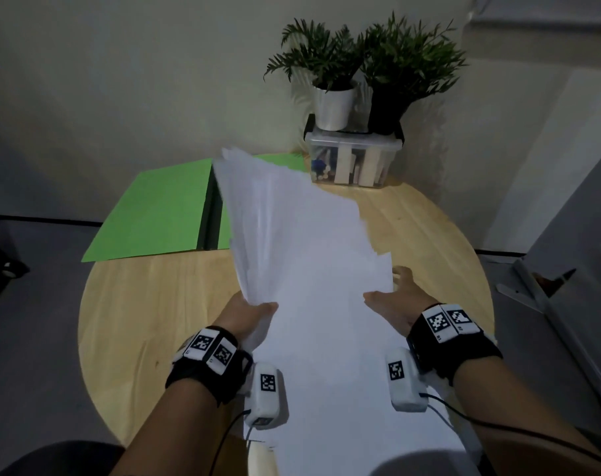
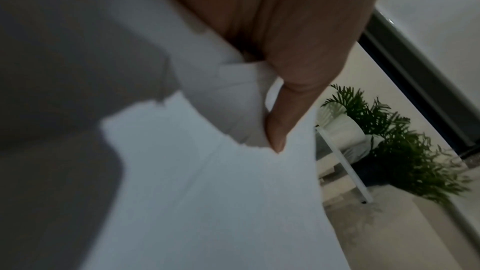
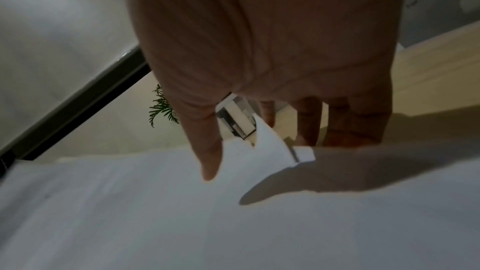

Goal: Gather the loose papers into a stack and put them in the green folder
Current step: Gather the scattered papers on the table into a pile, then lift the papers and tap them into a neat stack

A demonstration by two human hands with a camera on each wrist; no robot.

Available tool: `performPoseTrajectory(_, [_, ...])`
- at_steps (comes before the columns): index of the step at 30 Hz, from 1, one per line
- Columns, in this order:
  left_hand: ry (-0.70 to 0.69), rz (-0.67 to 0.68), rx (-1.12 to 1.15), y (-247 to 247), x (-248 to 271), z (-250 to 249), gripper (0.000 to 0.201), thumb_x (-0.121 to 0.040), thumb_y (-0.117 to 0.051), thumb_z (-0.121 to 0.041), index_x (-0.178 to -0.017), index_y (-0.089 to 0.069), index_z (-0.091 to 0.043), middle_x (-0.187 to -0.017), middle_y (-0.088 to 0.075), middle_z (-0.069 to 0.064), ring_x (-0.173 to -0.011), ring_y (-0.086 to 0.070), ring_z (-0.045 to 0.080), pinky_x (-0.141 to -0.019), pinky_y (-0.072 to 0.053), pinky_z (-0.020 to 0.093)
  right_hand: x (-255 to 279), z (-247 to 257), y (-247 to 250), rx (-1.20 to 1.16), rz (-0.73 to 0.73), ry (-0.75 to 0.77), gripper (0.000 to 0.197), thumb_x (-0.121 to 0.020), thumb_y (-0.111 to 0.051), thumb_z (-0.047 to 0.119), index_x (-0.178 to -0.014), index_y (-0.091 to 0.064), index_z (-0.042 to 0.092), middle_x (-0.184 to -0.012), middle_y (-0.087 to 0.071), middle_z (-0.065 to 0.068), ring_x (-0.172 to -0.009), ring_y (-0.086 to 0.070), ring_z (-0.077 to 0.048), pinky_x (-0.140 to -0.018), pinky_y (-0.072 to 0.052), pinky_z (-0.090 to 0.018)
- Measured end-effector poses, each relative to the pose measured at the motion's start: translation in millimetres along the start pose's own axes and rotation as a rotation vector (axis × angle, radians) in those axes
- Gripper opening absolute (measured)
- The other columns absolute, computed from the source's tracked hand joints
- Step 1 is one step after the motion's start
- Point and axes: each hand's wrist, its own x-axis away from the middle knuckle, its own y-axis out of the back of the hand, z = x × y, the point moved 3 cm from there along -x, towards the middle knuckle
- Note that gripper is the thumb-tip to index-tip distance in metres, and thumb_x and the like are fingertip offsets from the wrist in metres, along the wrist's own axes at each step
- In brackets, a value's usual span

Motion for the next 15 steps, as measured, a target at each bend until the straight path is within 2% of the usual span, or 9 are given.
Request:
performPoseTrajectory(2, [-0.052,-0.023,0.032,4.3,2.8,0.0,0.031,-0.085,-0.067,-0.013,-0.115,-0.062,-0.008,-0.094,-0.069,0.009,-0.095,-0.065,0.031,-0.085,-0.051,0.039,0.0,-3.4,4.3,-0.122,0.03,-0.065,0.098,-0.062,-0.081,0.041,-0.14,-0.023,0.024,-0.134,-0.051,-0.008,-0.114,-0.058,-0.025,-0.1,-0.047,-0.04])
performPoseTrajectory(4, [-0.075,-0.037,0.093,9.3,4.3,-3.5,0.033,-0.085,-0.067,-0.012,-0.118,-0.062,-0.008,-0.099,-0.07,0.01,-0.1,-0.065,0.034,-0.091,-0.05,0.043,-1.2,-8.1,7.1,-0.093,0.054,-0.112,0.105,-0.052,-0.086,0.052,-0.136,-0.039,0.01,-0.116,-0.061,-0.01,-0.093,-0.061,-0.023,-0.082,-0.049,-0.035])
performPoseTrajectory(5, [-0.087,-0.039,0.124,11.0,6.5,-9.0,0.033,-0.085,-0.067,-0.012,-0.118,-0.062,-0.007,-0.102,-0.071,0.012,-0.1,-0.065,0.034,-0.092,-0.05,0.045,1.7,-6.8,7.0,-0.094,0.076,-0.103,0.104,-0.042,-0.086,0.059,-0.126,-0.051,0.007,-0.102,-0.066,-0.007,-0.081,-0.061,-0.021,-0.073,-0.049,-0.033])
performPoseTrajectory(6, [-0.107,-0.04,0.151,12.3,9.0,-16.3,0.034,-0.085,-0.067,-0.011,-0.118,-0.062,-0.006,-0.104,-0.071,0.015,-0.099,-0.066,0.034,-0.092,-0.051,0.045,-0.2,-7.6,5.8,-0.103,0.081,-0.076,0.097,-0.038,-0.084,0.065,-0.113,-0.058,0.009,-0.095,-0.069,-0.005,-0.078,-0.064,-0.021,-0.072,-0.052,-0.033])
performPoseTrajectory(8, [-0.157,-0.044,0.205,15.3,13.8,-31.3,0.031,-0.086,-0.065,-0.007,-0.117,-0.062,-0.004,-0.101,-0.071,0.017,-0.09,-0.066,0.032,-0.084,-0.052,0.041,-0.1,-4.6,4.2,-0.206,0.095,-0.01,0.092,-0.044,-0.084,0.062,-0.119,-0.061,0.014,-0.109,-0.073,-0.004,-0.098,-0.07,-0.025,-0.088,-0.055,-0.041])
performPoseTrajectory(9, [-0.189,-0.054,0.222,17.3,16.9,-39.8,0.029,-0.086,-0.065,-0.005,-0.115,-0.062,-0.005,-0.096,-0.071,0.014,-0.084,-0.066,0.03,-0.078,-0.052,0.037,4.3,1.5,4.9,-0.304,0.111,0.023,0.085,-0.051,-0.086,0.052,-0.123,-0.06,0.015,-0.115,-0.072,-0.004,-0.104,-0.069,-0.026,-0.093,-0.054,-0.045])
performPoseTrajectory(11, [-0.274,-0.091,0.225,23.0,24.9,-60.6,0.025,-0.086,-0.064,-0.004,-0.111,-0.061,-0.008,-0.088,-0.069,0.006,-0.077,-0.064,0.021,-0.069,-0.049,0.029,16.7,23.0,10.1,-0.42,0.131,0.132,0.062,-0.068,-0.082,0.031,-0.123,-0.06,0.015,-0.116,-0.072,-0.005,-0.106,-0.068,-0.026,-0.096,-0.052,-0.049])
performPoseTrajectory(12, [-0.316,-0.112,0.225,27.7,28.2,-71.2,0.023,-0.086,-0.064,-0.004,-0.109,-0.06,-0.01,-0.086,-0.067,0.003,-0.076,-0.062,0.017,-0.066,-0.048,0.027,20.0,32.9,14.5,-0.414,0.113,0.187,0.053,-0.071,-0.079,0.026,-0.12,-0.061,0.016,-0.116,-0.072,-0.004,-0.106,-0.068,-0.026,-0.096,-0.052,-0.049])
performPoseTrajectory(15, [-0.433,-0.146,0.231,41.1,38.0,-106.3,0.012,-0.085,-0.065,-0.003,-0.094,-0.064,-0.011,-0.082,-0.067,0.004,-0.076,-0.061,0.02,-0.064,-0.05,0.025,27.2,62.6,27.6,-0.449,0.03,0.358,0.035,-0.074,-0.074,0.017,-0.108,-0.066,0.021,-0.111,-0.073,-0.003,-0.104,-0.069,-0.024,-0.096,-0.052,-0.049])
